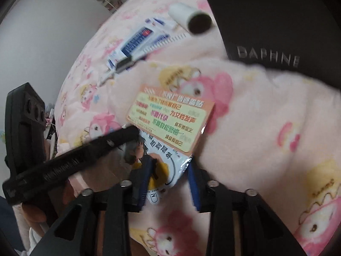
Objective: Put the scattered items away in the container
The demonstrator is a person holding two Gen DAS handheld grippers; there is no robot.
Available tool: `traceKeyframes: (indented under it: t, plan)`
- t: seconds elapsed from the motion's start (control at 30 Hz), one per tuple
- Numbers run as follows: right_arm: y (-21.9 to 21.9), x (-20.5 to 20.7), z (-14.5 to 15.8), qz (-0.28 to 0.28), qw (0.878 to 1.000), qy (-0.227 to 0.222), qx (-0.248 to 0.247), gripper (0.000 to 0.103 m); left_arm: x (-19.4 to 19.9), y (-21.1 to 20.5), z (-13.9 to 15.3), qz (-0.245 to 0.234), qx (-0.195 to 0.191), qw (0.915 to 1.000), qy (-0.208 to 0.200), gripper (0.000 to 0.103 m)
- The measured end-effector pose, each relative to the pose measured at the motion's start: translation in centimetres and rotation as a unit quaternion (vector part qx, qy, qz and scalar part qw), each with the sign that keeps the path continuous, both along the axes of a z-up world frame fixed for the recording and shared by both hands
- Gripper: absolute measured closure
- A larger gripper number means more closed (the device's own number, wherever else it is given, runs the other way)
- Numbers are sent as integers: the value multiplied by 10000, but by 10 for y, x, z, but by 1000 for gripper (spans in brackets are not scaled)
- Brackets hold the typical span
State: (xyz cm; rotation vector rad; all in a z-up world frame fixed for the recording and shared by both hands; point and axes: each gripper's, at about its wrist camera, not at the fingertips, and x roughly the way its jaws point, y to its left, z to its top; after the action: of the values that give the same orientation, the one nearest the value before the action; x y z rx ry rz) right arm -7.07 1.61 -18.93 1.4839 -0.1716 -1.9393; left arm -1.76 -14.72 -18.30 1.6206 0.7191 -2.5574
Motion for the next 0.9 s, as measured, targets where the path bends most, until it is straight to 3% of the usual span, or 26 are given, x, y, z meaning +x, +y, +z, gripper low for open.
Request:
traceKeyframes:
  t: [0.17,0.43,0.57,0.7,0.9]
  plan:
    - [21,9,37,-79,9989,451,-101,81,4,17,25,-193,285,9991,236,73]
    - [79,4,95,-581,9930,933,-421,81,-16,65,100,-797,243,9928,862,73]
    - [107,-14,135,-802,9856,1388,-545,81,-53,93,138,-1192,153,9862,1141,73]
    - [132,-50,161,-1000,9795,1711,-357,81,-102,120,157,-1392,178,9817,1285,73]
    - [158,-114,160,-1149,9795,1656,-74,81,-168,146,148,-1481,266,9837,984,74]
